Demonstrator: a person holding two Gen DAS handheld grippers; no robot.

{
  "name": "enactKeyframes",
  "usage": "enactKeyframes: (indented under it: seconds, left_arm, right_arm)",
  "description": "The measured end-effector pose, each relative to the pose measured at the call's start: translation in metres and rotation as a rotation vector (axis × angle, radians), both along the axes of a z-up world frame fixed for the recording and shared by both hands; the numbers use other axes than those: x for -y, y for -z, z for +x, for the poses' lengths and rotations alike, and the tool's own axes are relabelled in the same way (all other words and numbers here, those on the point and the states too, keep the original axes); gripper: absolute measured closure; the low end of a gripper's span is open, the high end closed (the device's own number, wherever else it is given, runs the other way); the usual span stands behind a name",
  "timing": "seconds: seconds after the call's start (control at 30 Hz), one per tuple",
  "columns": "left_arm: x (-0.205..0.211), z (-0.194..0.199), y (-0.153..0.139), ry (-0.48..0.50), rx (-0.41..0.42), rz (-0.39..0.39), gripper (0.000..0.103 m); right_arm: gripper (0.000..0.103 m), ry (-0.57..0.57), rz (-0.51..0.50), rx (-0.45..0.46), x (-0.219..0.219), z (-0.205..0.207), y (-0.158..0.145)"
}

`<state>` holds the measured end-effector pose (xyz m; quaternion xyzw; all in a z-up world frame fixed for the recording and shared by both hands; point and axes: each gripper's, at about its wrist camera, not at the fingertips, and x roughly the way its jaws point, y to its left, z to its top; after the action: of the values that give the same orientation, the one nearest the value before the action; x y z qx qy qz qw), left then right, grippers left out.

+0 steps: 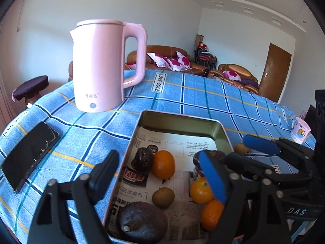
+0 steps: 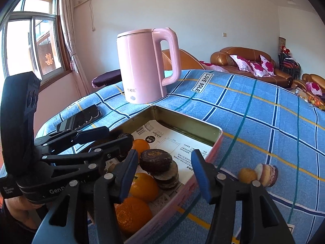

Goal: Organize fruits
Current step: 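Lower the pastry into the tin with the left gripper while the right lowers the cake in, then open both, then move the open right gripper to the small brown round fruit on the cloth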

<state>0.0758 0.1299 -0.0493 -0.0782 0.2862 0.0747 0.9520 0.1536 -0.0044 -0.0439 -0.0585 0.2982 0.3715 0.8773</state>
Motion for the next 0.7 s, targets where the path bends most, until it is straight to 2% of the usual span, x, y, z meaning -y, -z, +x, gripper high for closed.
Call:
enactKeyframes:
  seconds: [0.03,0.2,0.37,0.63,0.7]
  left_arm:
    - [0.001,-0.003,-0.003,-0.008,0.021,0.011,0.0]
    - [0.005,-0.004,-0.011,-0.009,0.052,-0.004,0.0]
    - [0.008,0.005,-0.009,-0.026,0.03,-0.008,0.0]
    - [0.013,0.014,-0.01,-0.02,0.03,0.01,0.0]
    - [0.013,0.016,-0.009,-0.02,0.028,0.007,0.0]
  right_arm:
    - [0.043,0.012,-0.005,0.01,0.007,-0.001,-0.002]
    - [0.041,0.106,-0.078,0.045,0.047,0.006,-0.003]
    - [0.041,0.202,-0.132,0.041,0.071,0.026,0.0]
    - [0.041,0.129,-0.261,0.071,0.039,0.036,0.013]
    - [0.051,0.115,-0.305,0.083,0.031,0.037,0.018]
